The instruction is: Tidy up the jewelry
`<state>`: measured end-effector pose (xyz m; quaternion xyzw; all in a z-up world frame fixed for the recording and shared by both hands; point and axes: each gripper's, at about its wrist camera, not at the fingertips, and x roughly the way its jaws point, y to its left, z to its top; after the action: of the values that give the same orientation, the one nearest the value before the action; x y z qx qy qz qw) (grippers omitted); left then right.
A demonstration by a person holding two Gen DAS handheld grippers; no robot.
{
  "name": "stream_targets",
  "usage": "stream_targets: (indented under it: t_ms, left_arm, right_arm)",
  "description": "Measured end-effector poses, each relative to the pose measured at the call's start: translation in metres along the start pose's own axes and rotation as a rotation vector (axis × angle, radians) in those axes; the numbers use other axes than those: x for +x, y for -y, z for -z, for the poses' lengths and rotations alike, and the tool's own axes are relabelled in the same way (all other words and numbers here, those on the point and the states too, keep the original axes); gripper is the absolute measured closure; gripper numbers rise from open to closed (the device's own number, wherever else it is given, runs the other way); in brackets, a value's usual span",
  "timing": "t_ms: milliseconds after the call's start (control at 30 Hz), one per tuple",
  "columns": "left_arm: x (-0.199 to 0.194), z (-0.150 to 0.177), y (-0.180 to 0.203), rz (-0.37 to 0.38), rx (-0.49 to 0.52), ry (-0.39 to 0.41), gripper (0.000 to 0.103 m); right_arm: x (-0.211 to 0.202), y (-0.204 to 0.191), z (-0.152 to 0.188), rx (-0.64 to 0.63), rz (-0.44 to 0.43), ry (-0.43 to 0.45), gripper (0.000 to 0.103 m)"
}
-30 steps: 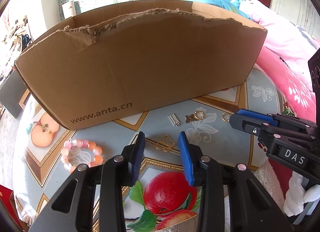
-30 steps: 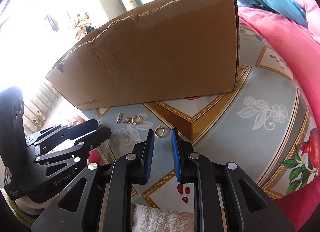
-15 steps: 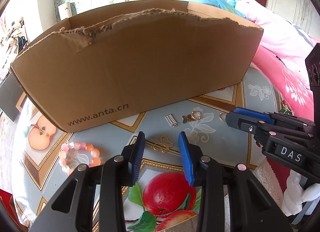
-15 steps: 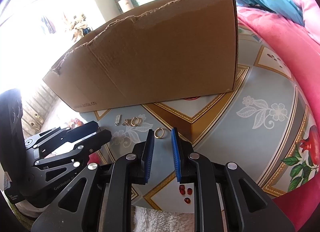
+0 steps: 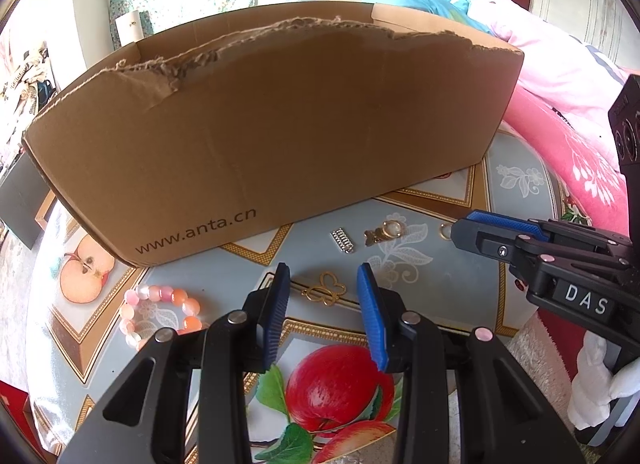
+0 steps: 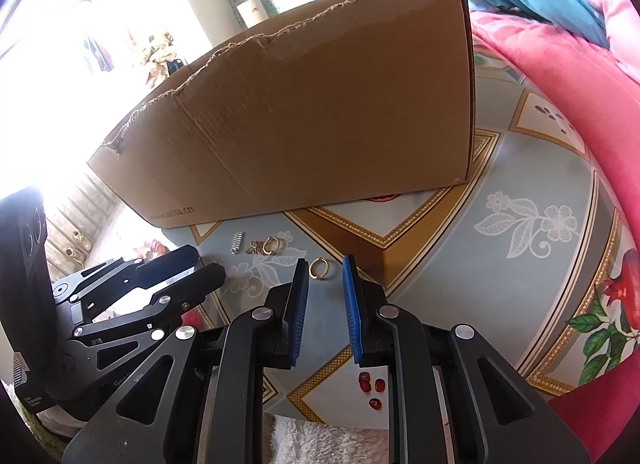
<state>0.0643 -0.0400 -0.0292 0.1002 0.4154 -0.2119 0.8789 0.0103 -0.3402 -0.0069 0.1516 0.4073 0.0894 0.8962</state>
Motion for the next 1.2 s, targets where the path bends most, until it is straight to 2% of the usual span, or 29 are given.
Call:
stream_targets:
  t_ms: [667,733,1000,1200]
  left_arm:
    - [-0.001,0.006,0.001,-0.007,0.026,0.032,0.07]
    - [0.0,0.005,0.002,-0.008,0.037,0.034,0.07]
    - [0.003,0.001,0.007,0.0,0.05,0.036,0.084]
    - [0.003,0.001,0.008,0.001,0.067,0.043,0.084]
  right_arm:
    - [0.001,0.004,-0.003,-0.033,-0.03,-0.012,0.085]
    - [0.002,0.002,-0.003,-0.048,-0.025,-0.016,0.085]
    - [0.009,-0.019,-0.003,-0.138,0.036,-0.025,0.085]
    - [0.014,-0.03,-0.003,-0.192,0.07,-0.031,0.085]
